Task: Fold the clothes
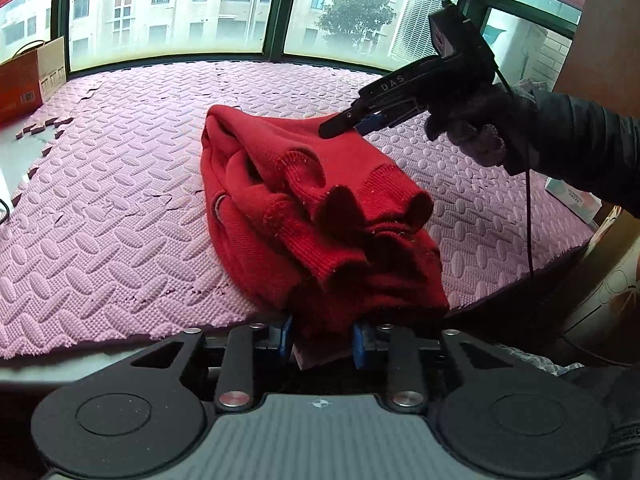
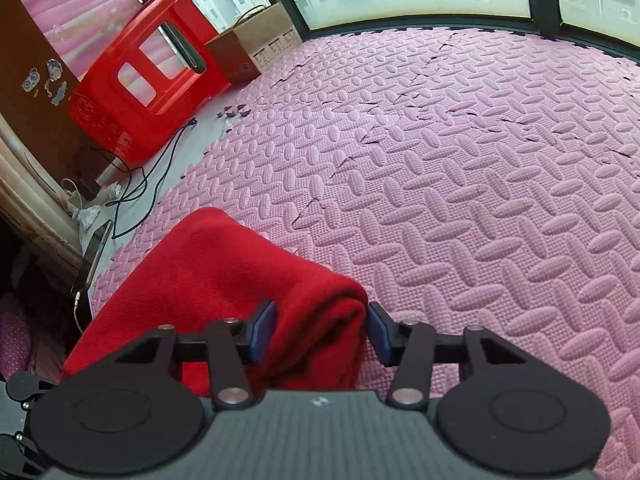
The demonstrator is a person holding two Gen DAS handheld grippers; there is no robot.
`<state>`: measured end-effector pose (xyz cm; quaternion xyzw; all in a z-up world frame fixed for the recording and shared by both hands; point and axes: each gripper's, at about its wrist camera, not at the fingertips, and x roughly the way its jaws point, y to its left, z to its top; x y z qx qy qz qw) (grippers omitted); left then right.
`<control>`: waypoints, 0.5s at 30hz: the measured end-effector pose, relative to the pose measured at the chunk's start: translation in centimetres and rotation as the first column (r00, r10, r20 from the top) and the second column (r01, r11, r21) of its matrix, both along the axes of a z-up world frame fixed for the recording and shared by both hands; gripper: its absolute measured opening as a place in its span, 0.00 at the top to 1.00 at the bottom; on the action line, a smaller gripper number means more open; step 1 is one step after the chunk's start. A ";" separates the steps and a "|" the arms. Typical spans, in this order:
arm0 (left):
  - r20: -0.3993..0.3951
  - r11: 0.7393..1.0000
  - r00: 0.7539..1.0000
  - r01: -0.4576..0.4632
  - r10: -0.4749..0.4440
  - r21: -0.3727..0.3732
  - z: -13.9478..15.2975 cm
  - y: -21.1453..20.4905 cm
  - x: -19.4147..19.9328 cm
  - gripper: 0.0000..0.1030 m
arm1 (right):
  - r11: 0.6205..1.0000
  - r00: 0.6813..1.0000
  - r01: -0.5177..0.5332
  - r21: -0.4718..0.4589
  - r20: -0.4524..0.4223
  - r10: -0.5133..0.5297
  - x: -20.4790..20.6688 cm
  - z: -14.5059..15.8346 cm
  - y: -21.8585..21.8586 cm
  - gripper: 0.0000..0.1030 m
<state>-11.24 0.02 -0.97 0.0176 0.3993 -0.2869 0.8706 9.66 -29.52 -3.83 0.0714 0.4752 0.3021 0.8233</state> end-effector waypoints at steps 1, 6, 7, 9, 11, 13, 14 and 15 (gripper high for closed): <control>0.006 1.000 1.000 -0.003 0.003 0.005 0.1 0.0 0.3 0.72 | 1.000 1.000 0.029 0.003 0.005 -0.029 -0.4 0.1 -0.8 0.56; 0.009 1.000 1.000 -0.023 0.023 0.002 0.3 -0.7 4.4 0.76 | 0.977 0.977 0.214 0.000 0.010 -0.214 -2.9 0.5 -5.5 0.58; 0.014 1.000 1.000 -0.021 0.021 0.008 0.3 -1.2 5.6 0.77 | 0.967 0.967 0.254 0.002 0.009 -0.254 -3.6 0.5 -6.5 0.58; 0.023 1.000 1.000 -0.013 0.012 0.022 0.5 -2.3 8.0 0.79 | 0.940 0.940 0.342 0.012 -0.004 -0.342 -5.0 0.5 -8.6 0.58; 0.032 0.999 0.999 0.000 -0.001 0.036 0.6 -3.5 10.3 0.80 | 0.904 0.905 0.426 0.028 -0.023 -0.426 -6.5 0.4 -10.4 0.58; 0.044 0.999 0.999 0.002 -0.004 0.045 0.6 -4.7 12.1 0.82 | 0.870 0.871 0.492 0.035 -0.023 -0.491 -8.4 0.2 -11.5 0.59; 0.051 0.999 0.999 0.003 -0.005 0.050 0.6 -5.3 13.0 0.82 | 0.854 0.855 0.518 0.036 -0.023 -0.518 -9.3 0.1 -12.0 0.59; 0.046 0.999 0.999 0.010 -0.012 0.040 0.6 -5.9 13.9 0.84 | 0.840 0.841 0.541 0.041 -0.022 -0.541 -10.2 0.1 -12.3 0.59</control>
